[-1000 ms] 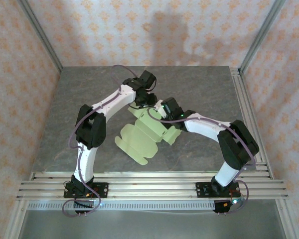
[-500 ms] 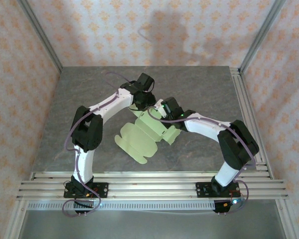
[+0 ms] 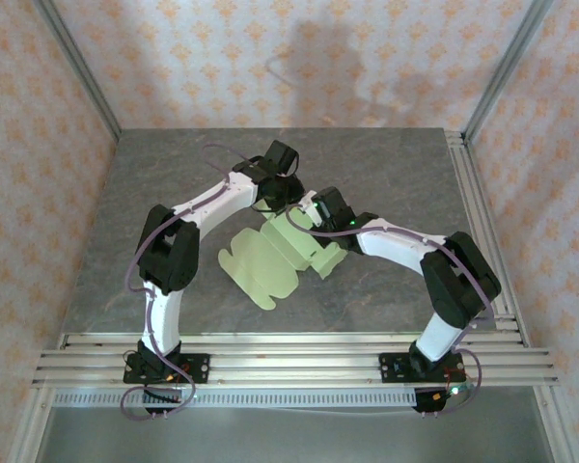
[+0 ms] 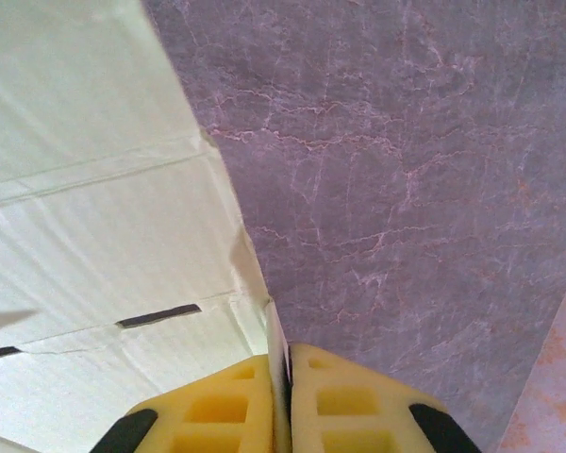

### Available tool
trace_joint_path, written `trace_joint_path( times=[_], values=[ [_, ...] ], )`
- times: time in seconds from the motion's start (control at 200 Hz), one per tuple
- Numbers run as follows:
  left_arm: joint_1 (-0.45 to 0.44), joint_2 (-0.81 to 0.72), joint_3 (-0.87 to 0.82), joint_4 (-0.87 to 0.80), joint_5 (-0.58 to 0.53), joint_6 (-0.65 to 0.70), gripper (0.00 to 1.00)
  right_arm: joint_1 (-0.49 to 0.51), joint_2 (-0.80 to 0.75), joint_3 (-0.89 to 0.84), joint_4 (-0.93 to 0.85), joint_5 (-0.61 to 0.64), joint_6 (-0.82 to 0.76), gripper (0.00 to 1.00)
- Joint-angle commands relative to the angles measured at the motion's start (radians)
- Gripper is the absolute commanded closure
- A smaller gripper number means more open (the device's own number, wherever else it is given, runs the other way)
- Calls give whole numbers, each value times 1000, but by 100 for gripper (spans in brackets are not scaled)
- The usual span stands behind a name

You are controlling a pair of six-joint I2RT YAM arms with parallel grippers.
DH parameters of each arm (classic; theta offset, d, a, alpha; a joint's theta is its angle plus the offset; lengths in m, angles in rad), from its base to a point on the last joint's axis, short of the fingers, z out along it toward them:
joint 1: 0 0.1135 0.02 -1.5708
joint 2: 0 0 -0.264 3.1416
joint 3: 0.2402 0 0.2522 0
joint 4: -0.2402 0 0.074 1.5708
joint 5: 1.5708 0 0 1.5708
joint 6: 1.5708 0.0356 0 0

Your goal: Fold the paper box

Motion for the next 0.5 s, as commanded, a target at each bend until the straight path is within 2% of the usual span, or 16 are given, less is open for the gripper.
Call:
trace_joint_path(
  times=[0.0, 0.07, 0.14, 0.185, 0.32, 0.496],
  values=[
    [-22, -17, 30, 7, 77, -13, 86, 4, 23, 26, 21, 14, -7, 100],
    [-21, -16, 32, 6, 73, -13, 76, 3, 22, 27, 21, 13, -7, 100],
    [-22, -15, 35, 4, 73, -13, 73, 4, 23, 27, 21, 14, -8, 100],
    [-22, -17, 37, 2, 73, -12, 74, 4, 24, 30, 18, 14, -8, 100],
    [-21, -13, 50, -10, 75, 2, 87, 4, 27, 34, 16, 14, -8, 100],
    [-21, -16, 56, -20, 68, 9, 85, 4, 26, 38, 15, 15, -9, 100]
  ],
)
